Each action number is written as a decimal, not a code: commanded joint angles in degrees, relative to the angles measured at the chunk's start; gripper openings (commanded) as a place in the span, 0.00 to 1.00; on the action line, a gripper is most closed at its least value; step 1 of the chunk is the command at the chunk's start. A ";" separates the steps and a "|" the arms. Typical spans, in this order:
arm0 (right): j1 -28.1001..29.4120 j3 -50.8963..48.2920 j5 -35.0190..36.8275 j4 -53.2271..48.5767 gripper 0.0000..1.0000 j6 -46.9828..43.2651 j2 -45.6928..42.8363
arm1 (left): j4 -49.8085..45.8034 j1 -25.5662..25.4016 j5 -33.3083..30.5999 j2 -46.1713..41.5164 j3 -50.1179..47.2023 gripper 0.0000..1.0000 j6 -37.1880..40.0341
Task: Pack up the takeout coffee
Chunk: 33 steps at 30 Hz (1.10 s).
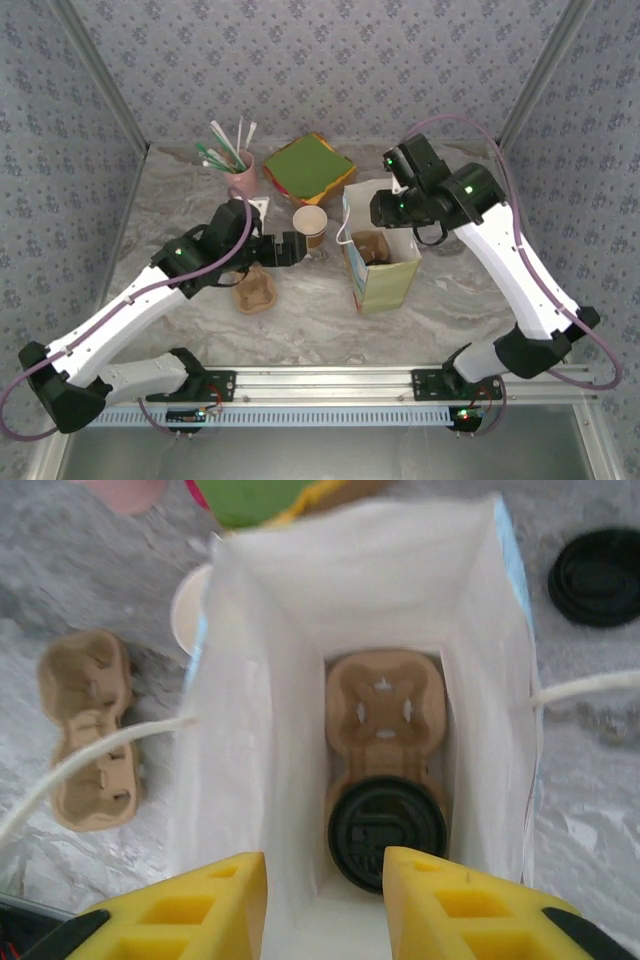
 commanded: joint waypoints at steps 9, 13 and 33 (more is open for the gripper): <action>-0.86 -1.34 -2.17 14.59 0.68 -4.00 -4.86 | -5.19 10.85 -1.14 8.00 12.29 0.98 6.43; -2.60 -1.99 -4.33 17.54 0.89 -4.70 -5.53 | -6.79 15.08 -2.40 14.00 18.09 0.90 7.72; -7.73 2.69 -13.43 21.34 1.00 -7.40 0.24 | -10.74 29.17 -10.52 39.21 43.35 0.59 14.73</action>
